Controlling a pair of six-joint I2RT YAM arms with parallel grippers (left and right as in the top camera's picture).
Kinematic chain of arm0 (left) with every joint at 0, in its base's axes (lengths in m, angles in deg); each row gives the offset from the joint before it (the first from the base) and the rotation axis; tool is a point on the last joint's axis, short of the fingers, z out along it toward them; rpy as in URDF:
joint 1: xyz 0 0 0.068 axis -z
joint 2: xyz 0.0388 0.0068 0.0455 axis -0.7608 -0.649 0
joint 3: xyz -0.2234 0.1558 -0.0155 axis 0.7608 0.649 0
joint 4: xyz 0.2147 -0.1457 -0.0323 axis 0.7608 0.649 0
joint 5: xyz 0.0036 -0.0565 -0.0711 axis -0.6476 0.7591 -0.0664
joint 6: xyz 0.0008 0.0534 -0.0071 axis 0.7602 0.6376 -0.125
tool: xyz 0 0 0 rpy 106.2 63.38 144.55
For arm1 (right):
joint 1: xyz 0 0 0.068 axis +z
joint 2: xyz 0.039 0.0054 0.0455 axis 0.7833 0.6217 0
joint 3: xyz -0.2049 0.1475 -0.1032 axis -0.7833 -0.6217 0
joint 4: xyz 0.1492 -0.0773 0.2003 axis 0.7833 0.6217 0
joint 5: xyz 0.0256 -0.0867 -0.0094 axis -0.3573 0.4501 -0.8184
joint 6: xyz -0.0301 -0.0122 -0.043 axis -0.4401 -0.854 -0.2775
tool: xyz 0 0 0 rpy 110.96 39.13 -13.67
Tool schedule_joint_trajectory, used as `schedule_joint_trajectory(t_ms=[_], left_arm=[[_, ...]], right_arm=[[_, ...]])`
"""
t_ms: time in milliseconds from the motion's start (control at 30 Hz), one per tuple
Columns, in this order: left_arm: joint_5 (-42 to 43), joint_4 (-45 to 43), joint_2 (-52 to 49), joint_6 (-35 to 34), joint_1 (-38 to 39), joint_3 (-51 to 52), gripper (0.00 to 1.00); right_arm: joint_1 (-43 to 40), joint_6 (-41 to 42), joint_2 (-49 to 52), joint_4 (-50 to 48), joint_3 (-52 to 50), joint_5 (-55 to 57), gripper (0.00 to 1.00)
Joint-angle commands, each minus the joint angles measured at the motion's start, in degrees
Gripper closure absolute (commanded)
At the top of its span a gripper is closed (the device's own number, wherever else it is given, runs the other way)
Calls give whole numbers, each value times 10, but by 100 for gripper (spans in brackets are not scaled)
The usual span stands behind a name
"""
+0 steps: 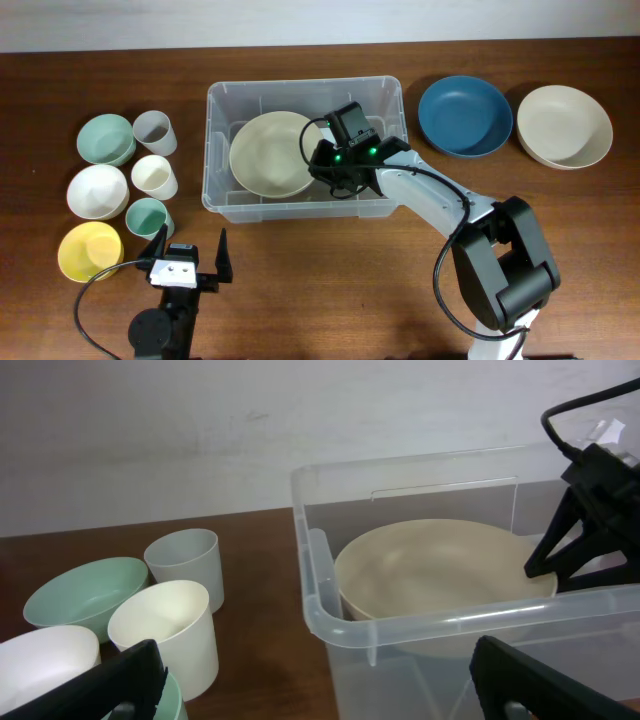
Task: Pack container
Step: 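Lower the cream bowl into the bin and open the right gripper, then move the right gripper back to the rear cream bowl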
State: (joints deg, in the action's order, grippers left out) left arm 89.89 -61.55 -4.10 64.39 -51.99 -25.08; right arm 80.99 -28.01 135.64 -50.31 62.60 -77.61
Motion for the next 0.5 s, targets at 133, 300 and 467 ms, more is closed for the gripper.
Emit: schedule_joint_trajectory(t_ms=[133, 300, 467], left_arm=[[5, 4, 4, 9, -4, 1, 1], [5, 4, 4, 9, -4, 1, 1], [5, 4, 4, 9, -4, 1, 1]], right_arm=[[-4, -11, 2, 10, 10, -30, 60], [-25, -16, -2, 31, 10, -30, 56], [-57, -75, -29, 41, 16, -30, 55]])
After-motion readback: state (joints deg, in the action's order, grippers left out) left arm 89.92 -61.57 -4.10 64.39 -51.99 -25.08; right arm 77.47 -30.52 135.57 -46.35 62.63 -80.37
